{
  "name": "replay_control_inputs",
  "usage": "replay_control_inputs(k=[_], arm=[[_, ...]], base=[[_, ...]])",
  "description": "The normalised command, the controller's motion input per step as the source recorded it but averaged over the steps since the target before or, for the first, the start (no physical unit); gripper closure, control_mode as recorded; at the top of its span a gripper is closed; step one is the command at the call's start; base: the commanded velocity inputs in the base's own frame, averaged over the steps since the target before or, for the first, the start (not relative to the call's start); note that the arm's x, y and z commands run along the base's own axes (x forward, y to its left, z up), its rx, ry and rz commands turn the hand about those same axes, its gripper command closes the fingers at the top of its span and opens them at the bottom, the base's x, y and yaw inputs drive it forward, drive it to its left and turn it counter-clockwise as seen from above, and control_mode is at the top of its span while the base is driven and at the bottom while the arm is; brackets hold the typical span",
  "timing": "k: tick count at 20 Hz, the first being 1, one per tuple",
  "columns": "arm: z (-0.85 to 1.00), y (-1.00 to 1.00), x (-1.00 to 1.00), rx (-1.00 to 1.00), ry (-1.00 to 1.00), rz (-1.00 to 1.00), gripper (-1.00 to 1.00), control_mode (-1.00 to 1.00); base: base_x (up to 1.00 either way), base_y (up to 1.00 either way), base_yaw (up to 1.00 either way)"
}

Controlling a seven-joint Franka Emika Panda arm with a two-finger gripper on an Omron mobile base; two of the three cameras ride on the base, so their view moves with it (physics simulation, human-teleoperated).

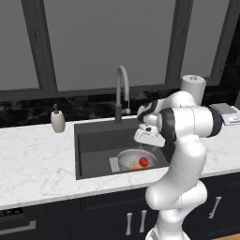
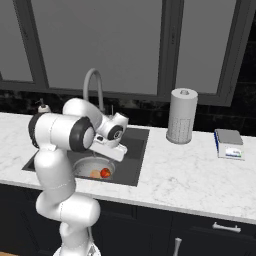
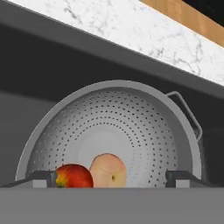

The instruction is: Put the colander in the sink, put the peach, apple in the colander, and turn on the sink faucet and pour water over the colander.

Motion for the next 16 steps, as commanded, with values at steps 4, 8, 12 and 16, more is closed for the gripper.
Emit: replay_control_inputs(k=[4, 8, 12, 16], arm=[[0.42, -0.11, -0.43, -0.04, -0.17, 0.12, -1.0, -1.0], [0.5, -0.07, -0.38, -0.05, -0.28, 0.16, -1.0, -1.0], [0.54, 0.01, -0.32, -0.07, -0.45, 0.17, -1.0, -1.0], [0.43, 0.0, -0.34, -0.02, -0.48, 0.13, -1.0, -1.0]], base=[[0.0, 0.0, 0.0], [0.0, 0.0, 0.0], [0.0, 0.0, 0.0], [0.0, 0.0, 0.0]])
